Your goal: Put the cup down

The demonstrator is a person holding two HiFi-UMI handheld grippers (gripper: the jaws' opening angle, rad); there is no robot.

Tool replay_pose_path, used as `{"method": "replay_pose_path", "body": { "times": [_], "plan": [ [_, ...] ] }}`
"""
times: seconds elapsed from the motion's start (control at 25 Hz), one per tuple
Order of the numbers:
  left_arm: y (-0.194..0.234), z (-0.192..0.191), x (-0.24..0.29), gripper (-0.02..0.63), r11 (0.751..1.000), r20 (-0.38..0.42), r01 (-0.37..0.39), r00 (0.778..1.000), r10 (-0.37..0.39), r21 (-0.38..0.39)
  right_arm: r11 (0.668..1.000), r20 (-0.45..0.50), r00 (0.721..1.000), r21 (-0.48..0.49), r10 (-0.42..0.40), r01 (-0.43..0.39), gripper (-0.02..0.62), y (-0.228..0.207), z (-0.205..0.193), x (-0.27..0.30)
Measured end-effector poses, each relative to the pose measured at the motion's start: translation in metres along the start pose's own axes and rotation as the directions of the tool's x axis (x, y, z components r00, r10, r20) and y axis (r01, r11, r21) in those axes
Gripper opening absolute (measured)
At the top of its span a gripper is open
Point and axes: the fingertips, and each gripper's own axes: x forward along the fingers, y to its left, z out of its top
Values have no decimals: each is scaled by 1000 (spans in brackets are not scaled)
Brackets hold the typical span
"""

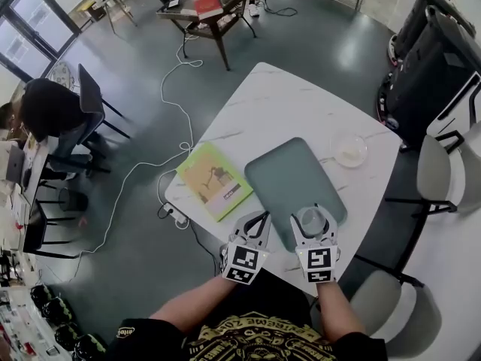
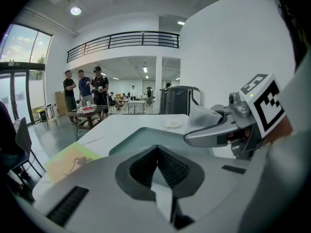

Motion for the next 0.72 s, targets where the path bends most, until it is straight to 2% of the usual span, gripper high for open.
{"method": "replay_pose_path", "body": {
  "times": [0.4,0.72],
  "plan": [
    [3,-9,17,8,1000,-33,-3,999,2,-28,1000,-55,999,-15,1,-2,278,-8,-23,22],
    [4,-12,28,8,1000,-49,3,999,-4,-13,1000,-85,996,-17,4,-6,278,-10,-34,36]
  ]
}}
